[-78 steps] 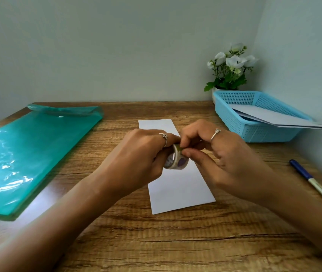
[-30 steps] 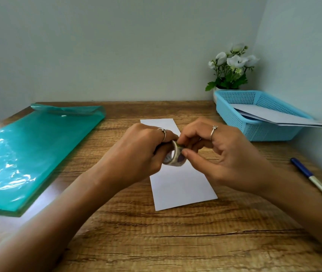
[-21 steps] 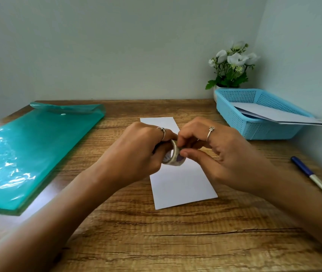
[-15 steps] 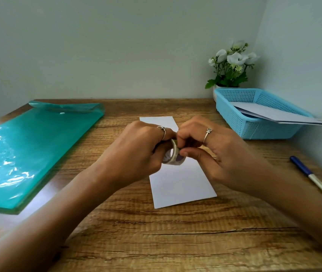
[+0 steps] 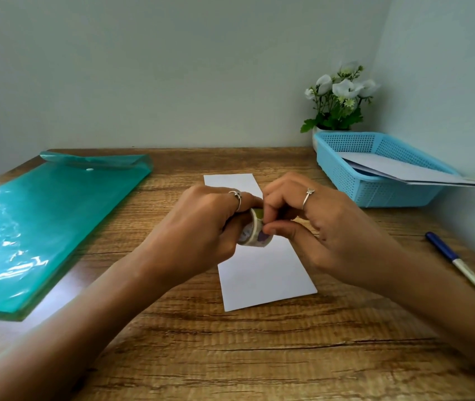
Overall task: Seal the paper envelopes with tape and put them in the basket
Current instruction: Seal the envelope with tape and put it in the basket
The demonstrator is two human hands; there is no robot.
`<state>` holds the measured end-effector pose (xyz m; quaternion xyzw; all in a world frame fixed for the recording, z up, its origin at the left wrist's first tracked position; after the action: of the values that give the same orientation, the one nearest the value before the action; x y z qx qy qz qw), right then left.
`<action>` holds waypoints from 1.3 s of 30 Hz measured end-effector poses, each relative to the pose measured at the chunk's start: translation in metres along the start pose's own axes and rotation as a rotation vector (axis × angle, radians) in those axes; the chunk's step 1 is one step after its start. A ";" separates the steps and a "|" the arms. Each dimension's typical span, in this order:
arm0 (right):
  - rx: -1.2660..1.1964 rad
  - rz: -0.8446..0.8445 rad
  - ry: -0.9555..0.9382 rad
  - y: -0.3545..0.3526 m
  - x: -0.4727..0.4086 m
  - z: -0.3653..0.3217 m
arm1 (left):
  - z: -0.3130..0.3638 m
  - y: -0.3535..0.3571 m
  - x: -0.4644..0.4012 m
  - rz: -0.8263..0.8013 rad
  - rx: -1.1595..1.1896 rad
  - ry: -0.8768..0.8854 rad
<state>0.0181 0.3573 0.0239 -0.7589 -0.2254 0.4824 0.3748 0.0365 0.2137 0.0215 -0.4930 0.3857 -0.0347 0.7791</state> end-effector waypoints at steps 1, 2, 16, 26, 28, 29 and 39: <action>-0.035 0.007 0.023 -0.001 0.000 0.001 | 0.001 0.000 -0.001 0.002 -0.007 0.008; -0.051 0.012 0.032 -0.002 0.000 0.002 | 0.001 -0.001 -0.001 0.001 -0.017 0.015; 0.129 0.074 -0.101 0.002 0.004 -0.004 | 0.003 -0.002 0.001 0.009 0.001 0.018; 0.035 0.110 -0.044 -0.005 0.002 -0.004 | 0.006 -0.004 -0.001 0.062 0.022 0.017; -0.007 0.118 -0.017 -0.007 0.002 -0.003 | 0.006 -0.005 -0.001 0.078 0.021 0.023; -0.018 0.116 -0.010 -0.007 0.002 -0.002 | 0.005 -0.005 -0.001 0.079 0.017 0.025; 0.124 0.079 -0.103 -0.002 0.001 -0.002 | 0.004 -0.003 -0.001 0.047 0.009 -0.007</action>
<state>0.0206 0.3583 0.0257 -0.7168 -0.1841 0.5483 0.3896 0.0391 0.2154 0.0251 -0.4804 0.3944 -0.0163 0.7832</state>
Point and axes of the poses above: each hand's wrist, its own x-axis away from the middle knuckle, its own y-axis out of the palm, z = x × y, the point moved 4 cm from there along -x, towards the middle knuckle, and after that the axes turned 4 degrees about x, right-handed, at the moved point
